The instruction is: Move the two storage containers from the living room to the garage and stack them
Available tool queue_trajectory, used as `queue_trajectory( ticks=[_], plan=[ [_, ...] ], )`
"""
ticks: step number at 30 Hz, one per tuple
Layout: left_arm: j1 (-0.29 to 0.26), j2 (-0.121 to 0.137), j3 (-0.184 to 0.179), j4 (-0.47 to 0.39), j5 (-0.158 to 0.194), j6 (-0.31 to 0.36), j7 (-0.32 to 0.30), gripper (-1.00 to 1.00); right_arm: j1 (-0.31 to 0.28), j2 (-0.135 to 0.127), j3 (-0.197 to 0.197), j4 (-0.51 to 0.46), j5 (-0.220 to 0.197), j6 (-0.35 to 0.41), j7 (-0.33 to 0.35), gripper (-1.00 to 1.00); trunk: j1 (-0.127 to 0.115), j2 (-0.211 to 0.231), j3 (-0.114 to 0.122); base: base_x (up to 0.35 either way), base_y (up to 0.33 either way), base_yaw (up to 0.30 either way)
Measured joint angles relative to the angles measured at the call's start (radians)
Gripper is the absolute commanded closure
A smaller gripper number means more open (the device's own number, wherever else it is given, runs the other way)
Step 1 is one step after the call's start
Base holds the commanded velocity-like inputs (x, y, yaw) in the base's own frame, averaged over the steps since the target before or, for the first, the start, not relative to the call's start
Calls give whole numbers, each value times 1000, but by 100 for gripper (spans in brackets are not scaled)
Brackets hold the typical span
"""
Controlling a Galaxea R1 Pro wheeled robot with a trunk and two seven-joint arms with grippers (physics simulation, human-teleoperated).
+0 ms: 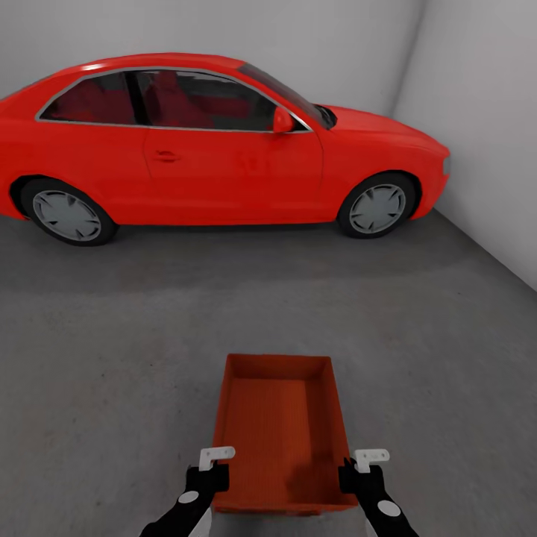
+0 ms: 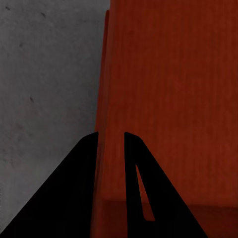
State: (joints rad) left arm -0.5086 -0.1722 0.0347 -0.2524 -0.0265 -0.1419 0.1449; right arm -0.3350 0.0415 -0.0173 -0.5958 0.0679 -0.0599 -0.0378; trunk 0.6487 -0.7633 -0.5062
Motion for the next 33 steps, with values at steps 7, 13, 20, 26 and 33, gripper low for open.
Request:
queue_trajectory(
  ticks=[7,13,20,26,33],
  plan=[
    [0,-1,-3,-39,2,2,-7,100,0,0,0,-38,0,0,-1,100,1,0,0,50,0,0],
    [0,-1,-2,-31,1,3,-5,100,0,0,0,-30,0,0,-1,100,1,0,0,2,0,0],
    [0,-1,-1,-32,1,2,-6,100,0,0,1,-32,0,0,-1,100,1,0,0,-15,0,0],
    [0,-1,-1,-29,1,2,-5,100,0,0,1,-29,0,1,-1,100,1,0,0,-166,0,0],
    [0,-1,-2,-11,1,2,0,100,0,0,0,-11,0,0,0,100,1,0,0,-17,0,0]
  ],
)
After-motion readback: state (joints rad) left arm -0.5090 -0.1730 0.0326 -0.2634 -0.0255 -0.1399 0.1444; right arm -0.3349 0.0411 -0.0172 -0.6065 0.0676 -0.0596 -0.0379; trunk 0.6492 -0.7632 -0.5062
